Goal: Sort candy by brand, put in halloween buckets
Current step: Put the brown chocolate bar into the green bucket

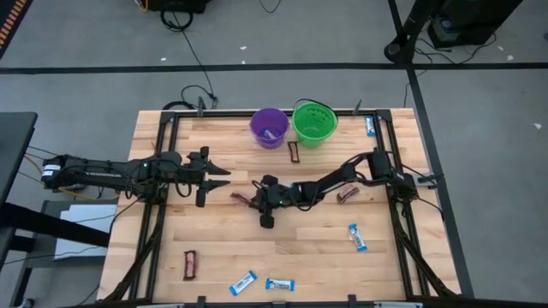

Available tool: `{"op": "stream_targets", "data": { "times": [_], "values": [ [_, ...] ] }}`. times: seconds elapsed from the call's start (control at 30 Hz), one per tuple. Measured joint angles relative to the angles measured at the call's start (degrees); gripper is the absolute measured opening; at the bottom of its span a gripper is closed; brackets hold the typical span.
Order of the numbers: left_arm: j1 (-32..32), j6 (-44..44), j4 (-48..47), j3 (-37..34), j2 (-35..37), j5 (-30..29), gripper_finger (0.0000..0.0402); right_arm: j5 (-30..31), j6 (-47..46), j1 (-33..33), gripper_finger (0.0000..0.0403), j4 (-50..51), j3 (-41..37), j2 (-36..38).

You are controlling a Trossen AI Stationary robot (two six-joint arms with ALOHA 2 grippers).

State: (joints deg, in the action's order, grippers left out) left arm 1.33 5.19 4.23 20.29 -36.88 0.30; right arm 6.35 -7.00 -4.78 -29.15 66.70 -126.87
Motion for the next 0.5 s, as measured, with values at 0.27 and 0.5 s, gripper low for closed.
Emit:
{"op": "stream_targets", "data": {
  "times": [0.27, 0.5],
  "values": [
    [0.0, 0.0, 0.1, 0.0, 0.0, 0.0, 0.0142, 0.0, 2.0, -0.3, 0.0014, 0.6, 0.0, 0.5],
    [0.0, 0.0, 0.1, 0.0, 0.0, 0.0, 0.0142, 4.8, 7.9, -1.4, 0.0007, 11.3, 0.0, 10.5]
  ]
}}
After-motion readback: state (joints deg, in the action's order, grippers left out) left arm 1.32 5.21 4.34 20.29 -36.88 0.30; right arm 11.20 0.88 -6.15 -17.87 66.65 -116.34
